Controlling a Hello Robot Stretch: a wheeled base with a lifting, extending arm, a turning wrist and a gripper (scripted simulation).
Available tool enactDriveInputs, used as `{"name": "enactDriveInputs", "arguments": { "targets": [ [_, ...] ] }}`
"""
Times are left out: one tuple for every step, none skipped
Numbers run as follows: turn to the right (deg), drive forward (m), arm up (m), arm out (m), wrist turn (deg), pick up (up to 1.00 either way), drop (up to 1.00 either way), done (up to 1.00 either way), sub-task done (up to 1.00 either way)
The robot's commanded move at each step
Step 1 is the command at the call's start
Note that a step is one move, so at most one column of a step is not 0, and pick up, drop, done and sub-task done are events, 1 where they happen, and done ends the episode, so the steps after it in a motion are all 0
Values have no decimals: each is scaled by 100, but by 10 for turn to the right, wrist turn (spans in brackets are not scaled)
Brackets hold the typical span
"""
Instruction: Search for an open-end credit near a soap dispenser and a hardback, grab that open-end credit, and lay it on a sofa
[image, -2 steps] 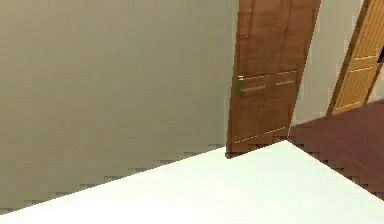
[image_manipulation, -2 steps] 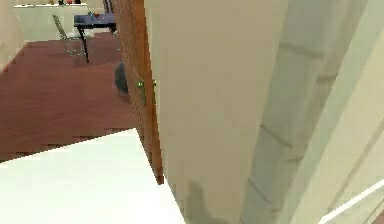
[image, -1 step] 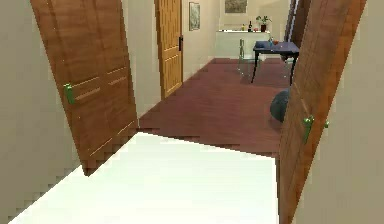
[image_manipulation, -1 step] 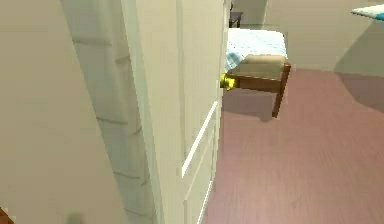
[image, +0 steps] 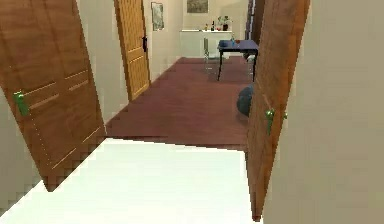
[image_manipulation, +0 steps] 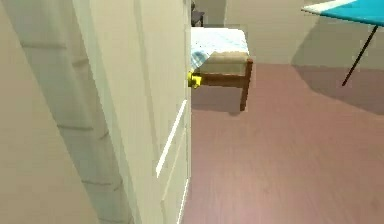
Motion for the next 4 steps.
{"name": "enactDriveInputs", "arguments": {
  "targets": [
    [0,100,0,0,0,0,0,0,0],
    [0,100,0,0,0,0,0,0,0],
    [0,100,0,0,0,0,0,0,0],
    [0,100,0,0,0,0,0,0,0]
  ]
}}
